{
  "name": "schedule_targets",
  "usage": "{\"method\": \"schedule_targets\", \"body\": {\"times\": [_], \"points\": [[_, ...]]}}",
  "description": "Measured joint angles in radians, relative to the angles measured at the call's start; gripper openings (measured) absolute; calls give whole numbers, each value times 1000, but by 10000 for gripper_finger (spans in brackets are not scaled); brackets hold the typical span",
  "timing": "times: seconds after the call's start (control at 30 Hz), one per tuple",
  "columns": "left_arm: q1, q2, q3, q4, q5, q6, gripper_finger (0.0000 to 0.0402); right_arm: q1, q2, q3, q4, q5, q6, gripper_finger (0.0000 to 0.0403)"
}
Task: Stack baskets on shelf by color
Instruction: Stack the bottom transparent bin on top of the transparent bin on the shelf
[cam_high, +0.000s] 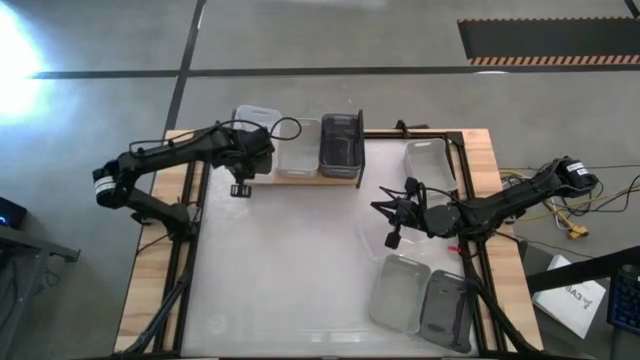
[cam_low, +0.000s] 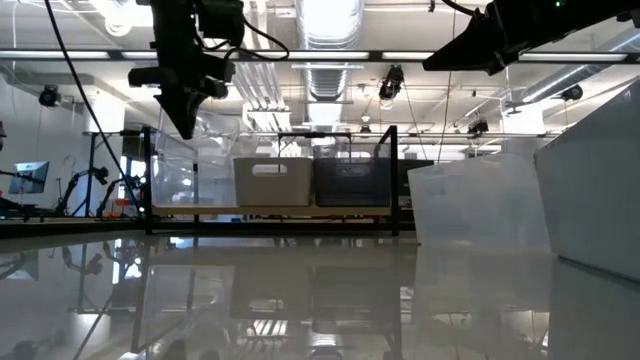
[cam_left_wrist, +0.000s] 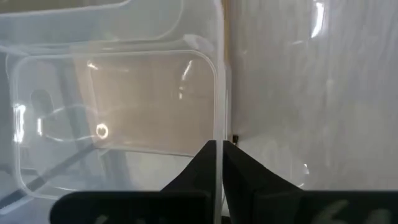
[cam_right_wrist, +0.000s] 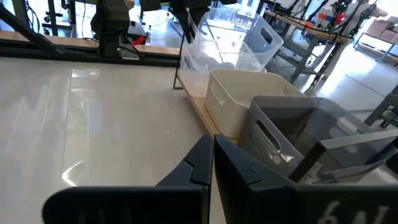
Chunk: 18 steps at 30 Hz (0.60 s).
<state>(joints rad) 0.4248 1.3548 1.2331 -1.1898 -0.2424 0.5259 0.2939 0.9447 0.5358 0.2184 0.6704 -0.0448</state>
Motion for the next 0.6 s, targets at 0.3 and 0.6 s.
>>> {"method": "schedule_targets", "body": {"times": [0.3, 0.6], "points": [[9, 0, 0, 10, 49, -24, 18, 0, 0, 0, 0, 0, 0, 9], [41, -2, 23, 4, 83, -52, 123, 0, 0, 0, 0, 0, 11, 9]]}}
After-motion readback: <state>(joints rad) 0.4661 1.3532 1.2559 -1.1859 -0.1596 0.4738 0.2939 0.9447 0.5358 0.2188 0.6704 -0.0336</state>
